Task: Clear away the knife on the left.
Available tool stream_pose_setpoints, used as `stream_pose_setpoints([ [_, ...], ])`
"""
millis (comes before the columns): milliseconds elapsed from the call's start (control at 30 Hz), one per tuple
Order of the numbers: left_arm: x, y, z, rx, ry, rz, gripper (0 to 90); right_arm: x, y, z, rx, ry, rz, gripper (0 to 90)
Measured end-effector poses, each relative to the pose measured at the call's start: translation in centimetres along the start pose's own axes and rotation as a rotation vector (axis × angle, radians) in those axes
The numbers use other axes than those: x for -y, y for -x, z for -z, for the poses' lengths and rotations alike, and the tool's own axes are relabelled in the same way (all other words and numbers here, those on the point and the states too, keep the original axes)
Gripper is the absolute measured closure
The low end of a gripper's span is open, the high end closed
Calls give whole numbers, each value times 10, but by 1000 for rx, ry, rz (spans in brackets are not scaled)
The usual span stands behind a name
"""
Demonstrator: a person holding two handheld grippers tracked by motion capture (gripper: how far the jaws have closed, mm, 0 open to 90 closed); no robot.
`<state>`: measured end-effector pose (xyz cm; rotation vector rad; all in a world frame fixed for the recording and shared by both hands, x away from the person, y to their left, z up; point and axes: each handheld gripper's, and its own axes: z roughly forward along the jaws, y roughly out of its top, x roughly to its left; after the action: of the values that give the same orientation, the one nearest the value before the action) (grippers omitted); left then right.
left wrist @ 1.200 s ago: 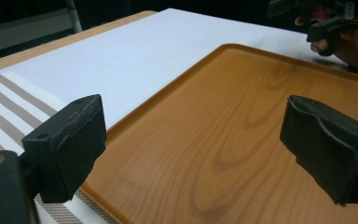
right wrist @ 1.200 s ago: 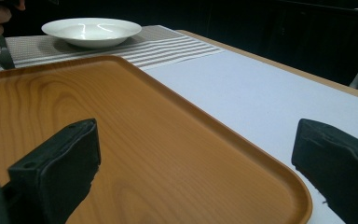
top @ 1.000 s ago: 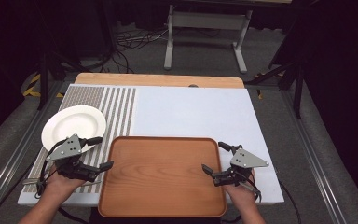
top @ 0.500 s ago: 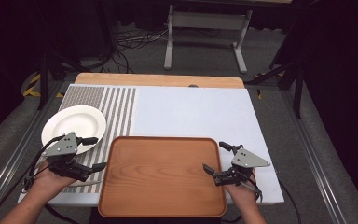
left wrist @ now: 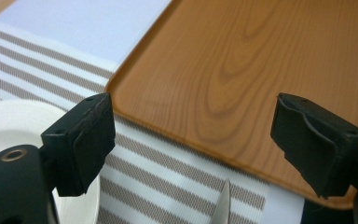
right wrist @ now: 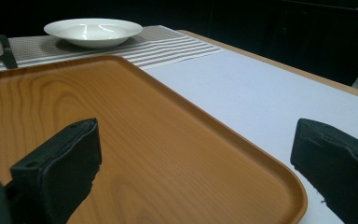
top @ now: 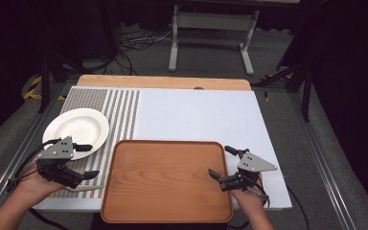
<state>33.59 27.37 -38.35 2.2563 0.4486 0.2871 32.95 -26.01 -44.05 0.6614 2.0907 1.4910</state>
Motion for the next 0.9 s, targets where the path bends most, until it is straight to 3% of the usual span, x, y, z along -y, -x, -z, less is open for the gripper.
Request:
stream_pose_setpoints([
  [733,20,-9,13,61,-234,-43,162,4,-1,-2,-9,-24,-3,23],
  [900,24,-12,15,76,-272,-31,161,4,-1,-2,-13,-25,-4,23],
])
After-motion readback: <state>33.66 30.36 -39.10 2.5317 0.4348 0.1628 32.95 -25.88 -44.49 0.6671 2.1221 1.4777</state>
